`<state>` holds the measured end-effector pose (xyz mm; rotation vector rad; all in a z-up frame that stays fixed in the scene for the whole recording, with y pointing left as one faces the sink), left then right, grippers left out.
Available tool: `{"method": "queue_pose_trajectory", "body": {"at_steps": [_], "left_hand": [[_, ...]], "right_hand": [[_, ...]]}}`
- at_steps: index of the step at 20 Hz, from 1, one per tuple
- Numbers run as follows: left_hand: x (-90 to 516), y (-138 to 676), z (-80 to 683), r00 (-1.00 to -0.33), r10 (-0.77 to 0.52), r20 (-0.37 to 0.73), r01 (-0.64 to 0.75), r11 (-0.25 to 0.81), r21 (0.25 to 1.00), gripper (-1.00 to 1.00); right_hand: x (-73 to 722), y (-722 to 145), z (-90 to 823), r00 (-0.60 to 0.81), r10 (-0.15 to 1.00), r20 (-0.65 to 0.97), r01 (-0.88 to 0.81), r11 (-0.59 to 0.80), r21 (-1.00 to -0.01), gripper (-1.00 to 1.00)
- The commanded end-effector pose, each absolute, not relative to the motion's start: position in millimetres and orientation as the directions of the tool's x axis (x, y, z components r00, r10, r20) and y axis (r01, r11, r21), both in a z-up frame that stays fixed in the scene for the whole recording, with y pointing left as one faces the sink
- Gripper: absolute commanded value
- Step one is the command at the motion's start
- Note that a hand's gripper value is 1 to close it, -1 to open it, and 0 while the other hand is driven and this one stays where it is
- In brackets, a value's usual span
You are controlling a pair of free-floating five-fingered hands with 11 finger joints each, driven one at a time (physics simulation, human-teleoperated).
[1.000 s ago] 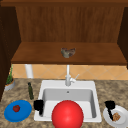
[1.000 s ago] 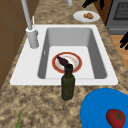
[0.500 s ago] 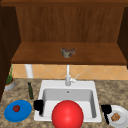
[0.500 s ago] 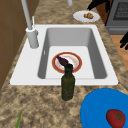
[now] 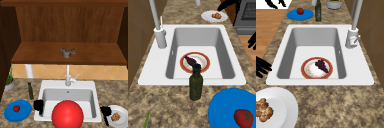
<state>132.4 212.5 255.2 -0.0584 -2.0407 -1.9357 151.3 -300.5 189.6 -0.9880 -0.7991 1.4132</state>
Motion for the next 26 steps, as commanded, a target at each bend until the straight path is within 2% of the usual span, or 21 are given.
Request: {"method": "queue_pose_trajectory", "body": {"at_steps": [1, 19, 26], "left_hand": [[132.4, 212.5, 255.2, -0.946, -0.193, 0.262, 0.251, 0.078, 0.965, 0.00], [132.4, 212.5, 255.2, -0.946, -0.193, 0.262, 0.251, 0.078, 0.965, 0.00], [132.4, 212.5, 255.2, -0.946, -0.193, 0.262, 0.251, 0.078, 0.965, 0.00]], "right_hand": [[151.3, -300.3, 189.6, 0.032, 0.993, -0.114, -0.414, -0.090, -0.906, -1.00], [153.1, -281.2, 192.9, -0.190, 0.982, -0.016, -0.278, -0.069, -0.958, -1.00], [177.5, -271.6, 198.2, -0.233, 0.972, -0.018, -0.255, -0.079, -0.964, -1.00]]}}
